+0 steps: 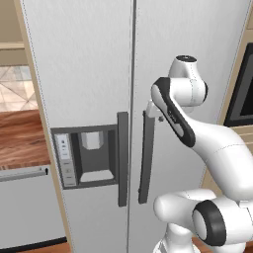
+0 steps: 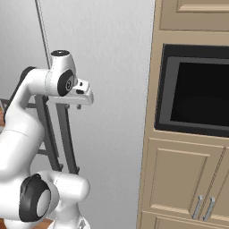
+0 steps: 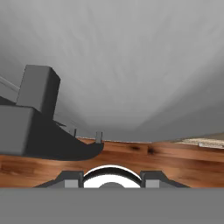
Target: Take the lemon wedge from the fridge and place it on the plate with fish on the dining counter.
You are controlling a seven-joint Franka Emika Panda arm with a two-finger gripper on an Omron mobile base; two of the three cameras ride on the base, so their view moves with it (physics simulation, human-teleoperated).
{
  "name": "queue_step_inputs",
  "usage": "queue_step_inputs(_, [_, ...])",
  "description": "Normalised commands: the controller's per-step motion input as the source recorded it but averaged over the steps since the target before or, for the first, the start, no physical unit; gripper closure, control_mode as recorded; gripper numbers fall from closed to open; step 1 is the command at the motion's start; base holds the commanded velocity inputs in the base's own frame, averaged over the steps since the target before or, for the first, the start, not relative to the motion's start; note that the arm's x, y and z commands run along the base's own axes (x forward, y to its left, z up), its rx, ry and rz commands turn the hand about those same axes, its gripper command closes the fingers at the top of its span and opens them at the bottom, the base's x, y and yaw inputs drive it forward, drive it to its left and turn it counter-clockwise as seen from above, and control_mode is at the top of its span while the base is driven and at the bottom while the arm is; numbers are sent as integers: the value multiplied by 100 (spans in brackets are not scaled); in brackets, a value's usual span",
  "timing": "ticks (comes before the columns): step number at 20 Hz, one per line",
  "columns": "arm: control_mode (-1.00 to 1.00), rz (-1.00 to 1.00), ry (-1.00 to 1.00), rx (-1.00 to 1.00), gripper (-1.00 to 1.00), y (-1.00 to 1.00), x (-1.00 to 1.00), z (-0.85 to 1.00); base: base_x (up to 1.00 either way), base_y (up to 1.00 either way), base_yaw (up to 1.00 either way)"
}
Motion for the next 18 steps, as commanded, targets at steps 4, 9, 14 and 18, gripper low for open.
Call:
queue_step_inputs(4, [-100, 0, 0, 0, -100, 1, -5, 0, 0, 0, 0])
queue_step_inputs(9, [-100, 0, 0, 0, -100, 0, 0, 0, 0, 0, 0])
queue_step_inputs(14, [-100, 0, 0, 3, -100, 14, -3, 0, 0, 0, 0])
queue_step_inputs(18, [-100, 0, 0, 5, -100, 37, 0, 0, 0, 0, 0])
